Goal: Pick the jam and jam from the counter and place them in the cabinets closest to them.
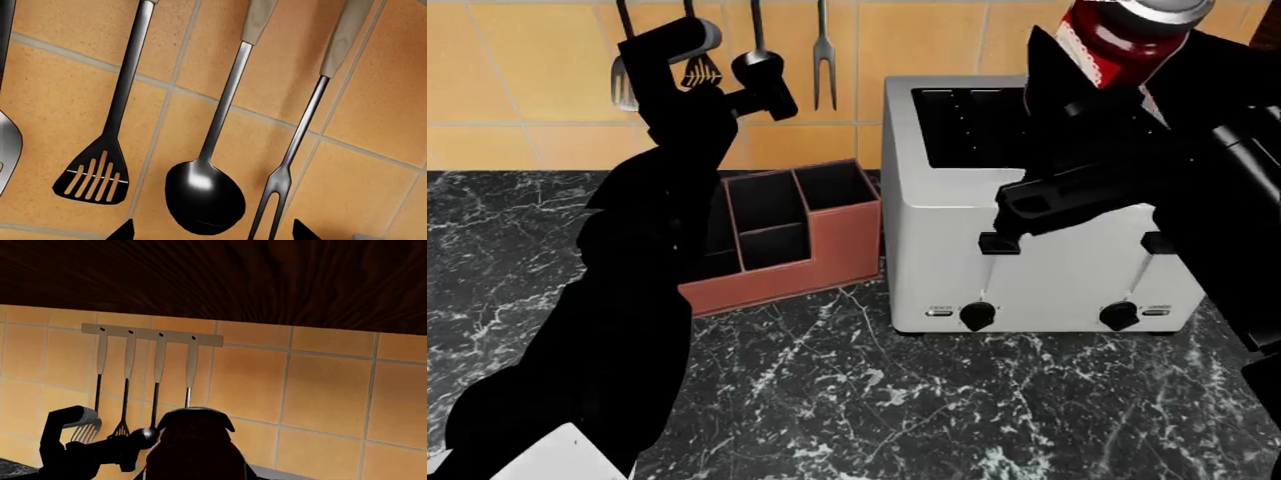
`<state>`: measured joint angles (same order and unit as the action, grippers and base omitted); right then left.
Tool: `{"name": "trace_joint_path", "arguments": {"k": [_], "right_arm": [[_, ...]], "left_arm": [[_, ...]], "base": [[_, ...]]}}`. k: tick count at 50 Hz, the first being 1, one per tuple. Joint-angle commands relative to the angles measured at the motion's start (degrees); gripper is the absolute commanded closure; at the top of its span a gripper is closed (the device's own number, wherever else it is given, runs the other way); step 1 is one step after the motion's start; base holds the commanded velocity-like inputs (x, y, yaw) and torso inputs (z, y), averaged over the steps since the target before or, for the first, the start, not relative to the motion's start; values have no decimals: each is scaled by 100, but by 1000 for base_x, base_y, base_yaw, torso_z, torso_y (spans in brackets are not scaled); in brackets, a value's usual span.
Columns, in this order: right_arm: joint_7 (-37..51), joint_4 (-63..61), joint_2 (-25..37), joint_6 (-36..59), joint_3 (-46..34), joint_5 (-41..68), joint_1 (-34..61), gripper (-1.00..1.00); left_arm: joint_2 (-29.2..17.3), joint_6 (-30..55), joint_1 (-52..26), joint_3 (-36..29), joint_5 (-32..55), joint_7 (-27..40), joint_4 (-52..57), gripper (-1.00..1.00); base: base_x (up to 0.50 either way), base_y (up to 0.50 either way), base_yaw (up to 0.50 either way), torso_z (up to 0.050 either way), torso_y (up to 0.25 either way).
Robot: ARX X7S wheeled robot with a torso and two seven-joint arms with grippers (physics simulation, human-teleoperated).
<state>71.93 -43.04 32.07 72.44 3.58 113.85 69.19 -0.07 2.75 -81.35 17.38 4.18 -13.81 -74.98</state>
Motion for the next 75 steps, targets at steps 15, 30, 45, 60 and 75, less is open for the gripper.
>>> {"name": "trace_joint_path", "arguments": {"k": [15, 30, 45, 60, 75], "right_arm": [[1804, -1694, 2525, -3735, -2517, 345, 2775, 100], [1780, -472, 2023, -4078, -4793, 393, 6354, 100], [1806, 2264, -110, -1199, -3040, -5, 6580, 100], [777, 5768, -1321, 324, -2634, -1729, 6360, 100], [379, 7899, -1898, 1024, -1952, -2850, 6578, 100]], "left_arm": [[0, 5, 9, -74, -16, 80, -2, -100], [-2, 53, 9, -84, -58, 191, -2, -100], [-3, 160, 4, -9, -165, 293, -2, -100], [-14, 300, -7, 225, -260, 280, -2, -100], [-15, 321, -6, 264, -299, 310, -2, -100]], "base": [[0, 0, 0, 0, 0], [0, 0, 0, 0, 1], [0, 0, 0, 1, 0], [0, 0, 0, 0, 0], [0, 0, 0, 0, 1]]}}
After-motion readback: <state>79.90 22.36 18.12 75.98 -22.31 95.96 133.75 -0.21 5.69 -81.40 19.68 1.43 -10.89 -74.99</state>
